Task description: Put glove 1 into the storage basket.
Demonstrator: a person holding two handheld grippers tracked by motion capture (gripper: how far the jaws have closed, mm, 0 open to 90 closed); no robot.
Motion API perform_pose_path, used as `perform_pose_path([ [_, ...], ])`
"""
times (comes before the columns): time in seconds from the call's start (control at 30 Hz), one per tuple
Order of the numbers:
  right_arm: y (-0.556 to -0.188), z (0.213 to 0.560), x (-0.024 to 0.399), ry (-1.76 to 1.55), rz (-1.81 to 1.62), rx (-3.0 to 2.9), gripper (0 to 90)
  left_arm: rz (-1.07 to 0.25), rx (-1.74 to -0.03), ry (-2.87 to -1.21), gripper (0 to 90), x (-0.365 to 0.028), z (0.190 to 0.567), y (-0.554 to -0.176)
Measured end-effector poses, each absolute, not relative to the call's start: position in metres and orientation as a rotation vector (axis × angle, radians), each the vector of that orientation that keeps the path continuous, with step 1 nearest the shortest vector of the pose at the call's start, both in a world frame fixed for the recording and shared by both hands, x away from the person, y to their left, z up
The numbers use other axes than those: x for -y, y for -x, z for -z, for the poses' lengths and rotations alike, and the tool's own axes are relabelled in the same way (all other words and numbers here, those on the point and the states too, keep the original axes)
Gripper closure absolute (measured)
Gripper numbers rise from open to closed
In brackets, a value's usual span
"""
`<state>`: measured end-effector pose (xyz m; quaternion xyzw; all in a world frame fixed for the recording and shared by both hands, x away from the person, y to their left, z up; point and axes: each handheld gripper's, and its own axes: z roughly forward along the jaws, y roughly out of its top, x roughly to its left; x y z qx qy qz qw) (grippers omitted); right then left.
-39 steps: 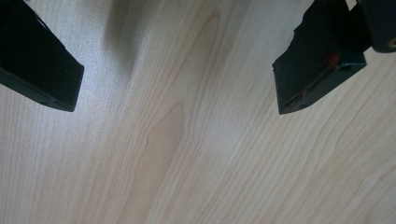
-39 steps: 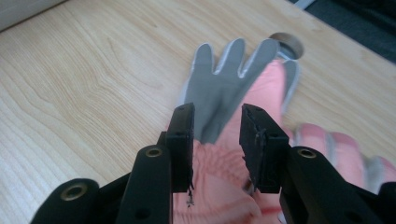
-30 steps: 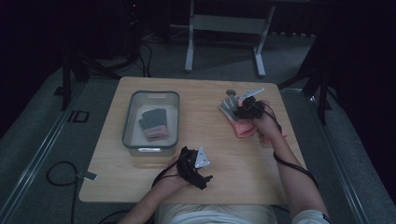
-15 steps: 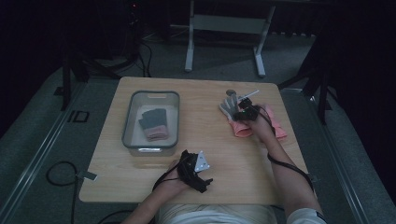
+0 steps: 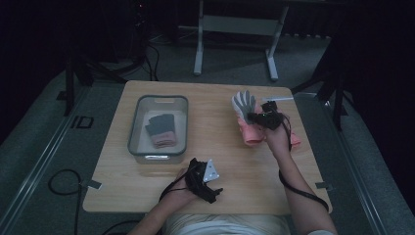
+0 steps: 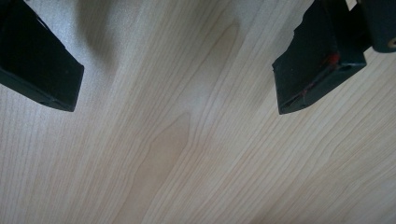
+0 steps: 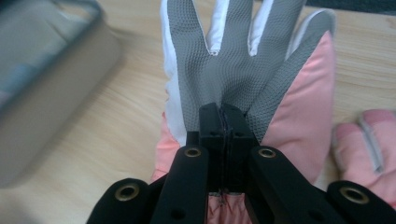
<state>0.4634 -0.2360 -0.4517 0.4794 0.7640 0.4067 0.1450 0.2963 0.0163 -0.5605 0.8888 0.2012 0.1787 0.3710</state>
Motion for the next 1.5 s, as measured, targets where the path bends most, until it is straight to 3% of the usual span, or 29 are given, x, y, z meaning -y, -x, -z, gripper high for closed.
perform_pose_path([
  [0.17,-0.416,0.433,0.227,-1.428,-1.264,-2.080,88.5,-0.456,-0.535,-2.254,1.1,-0.020,0.559,-0.297],
  [0.37,-0.384,0.445,0.213,-1.436,-1.219,-2.028,88.6,-0.460,-0.509,-2.280,1.1,-0.019,0.559,-0.294],
  [0.97,-0.405,0.534,0.189,-1.650,-1.061,-2.069,87.3,-0.421,-0.473,-2.308,1.1,-0.015,0.563,-0.291],
  [1.3,-0.411,0.537,0.184,-1.630,-1.024,-2.099,84.7,-0.421,-0.460,-2.318,1.1,-0.012,0.566,-0.290],
  [1.5,-0.405,0.523,0.188,-1.583,-1.070,-2.088,72.7,-0.406,-0.460,-2.322,1.1,-0.014,0.566,-0.291],
])
